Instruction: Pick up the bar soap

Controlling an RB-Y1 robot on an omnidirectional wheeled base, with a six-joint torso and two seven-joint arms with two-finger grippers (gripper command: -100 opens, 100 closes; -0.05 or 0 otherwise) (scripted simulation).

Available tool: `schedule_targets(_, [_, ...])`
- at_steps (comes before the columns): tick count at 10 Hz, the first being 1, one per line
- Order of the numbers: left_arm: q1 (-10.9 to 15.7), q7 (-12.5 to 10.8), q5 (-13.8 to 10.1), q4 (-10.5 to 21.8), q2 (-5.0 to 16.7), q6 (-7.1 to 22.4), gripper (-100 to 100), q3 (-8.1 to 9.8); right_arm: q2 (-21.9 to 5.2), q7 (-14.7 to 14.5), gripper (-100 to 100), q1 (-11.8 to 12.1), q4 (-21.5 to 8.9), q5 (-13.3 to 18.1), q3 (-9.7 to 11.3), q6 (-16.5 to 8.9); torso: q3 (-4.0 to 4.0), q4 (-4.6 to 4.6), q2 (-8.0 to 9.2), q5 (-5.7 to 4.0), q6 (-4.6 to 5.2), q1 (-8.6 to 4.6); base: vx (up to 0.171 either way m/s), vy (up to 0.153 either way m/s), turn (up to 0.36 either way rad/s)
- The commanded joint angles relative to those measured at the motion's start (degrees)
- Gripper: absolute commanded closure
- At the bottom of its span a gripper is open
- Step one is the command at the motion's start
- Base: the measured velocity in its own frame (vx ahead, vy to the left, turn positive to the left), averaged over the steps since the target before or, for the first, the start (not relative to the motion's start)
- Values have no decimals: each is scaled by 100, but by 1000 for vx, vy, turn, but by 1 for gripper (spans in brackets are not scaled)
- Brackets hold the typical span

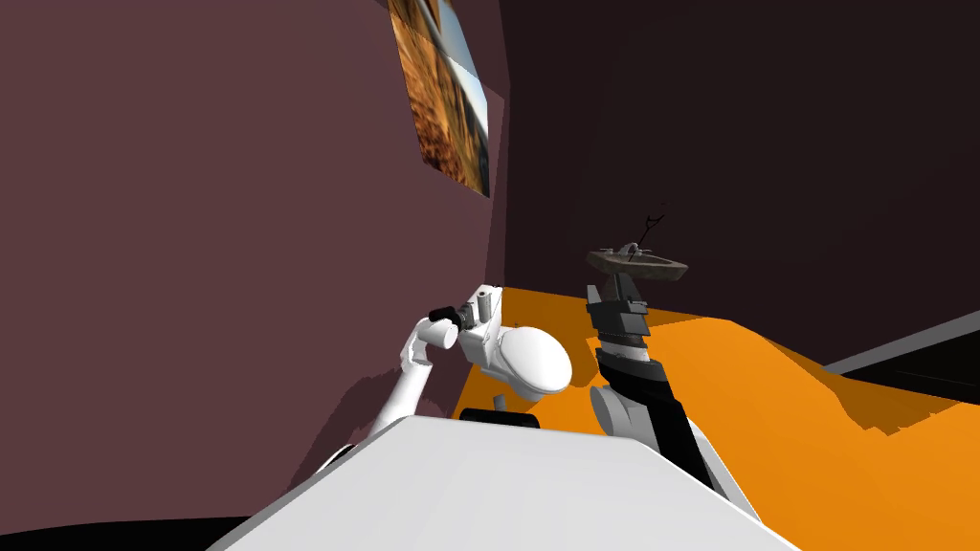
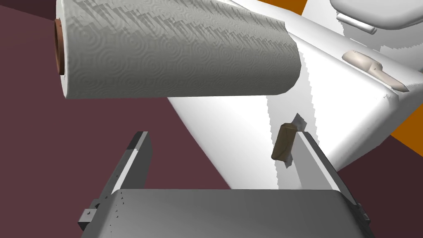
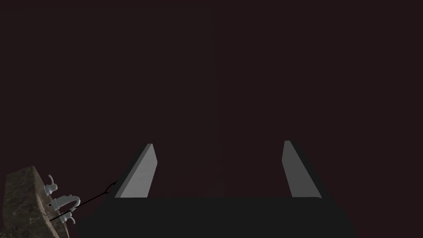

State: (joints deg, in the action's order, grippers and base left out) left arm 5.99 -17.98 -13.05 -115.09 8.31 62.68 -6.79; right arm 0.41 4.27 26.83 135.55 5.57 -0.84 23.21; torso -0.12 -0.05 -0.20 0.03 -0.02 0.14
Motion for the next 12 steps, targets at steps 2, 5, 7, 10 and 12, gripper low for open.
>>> schedule_targets(2, [88,-51,-20,108,-18,390,-100,-21,0,0,0,0,0,0,0,0,0,0,2,0,-2,-1,34,26,-13])
schedule_targets(5, [423,-233,-130,424,-57,945,-100,-74,0,0,0,0,0,0,0,0,4,1,7,-1,-2,-4,44,34,-58])
schedule_targets(7, [423,-233,-130,424,-57,1214,-100,-74,0,0,0,0,0,0,0,0,1,0,2,0,-2,-2,35,30,-12])
schedule_targets(10, [585,-321,-181,577,-76,1612,-100,-99,0,0,0,0,0,0,0,0,4,1,8,0,-2,-4,31,29,-34])
schedule_targets(12, [741,-407,-230,724,-96,1998,-100,-122,0,0,0,0,0,0,0,0,4,1,7,-1,0,-6,43,34,-53])
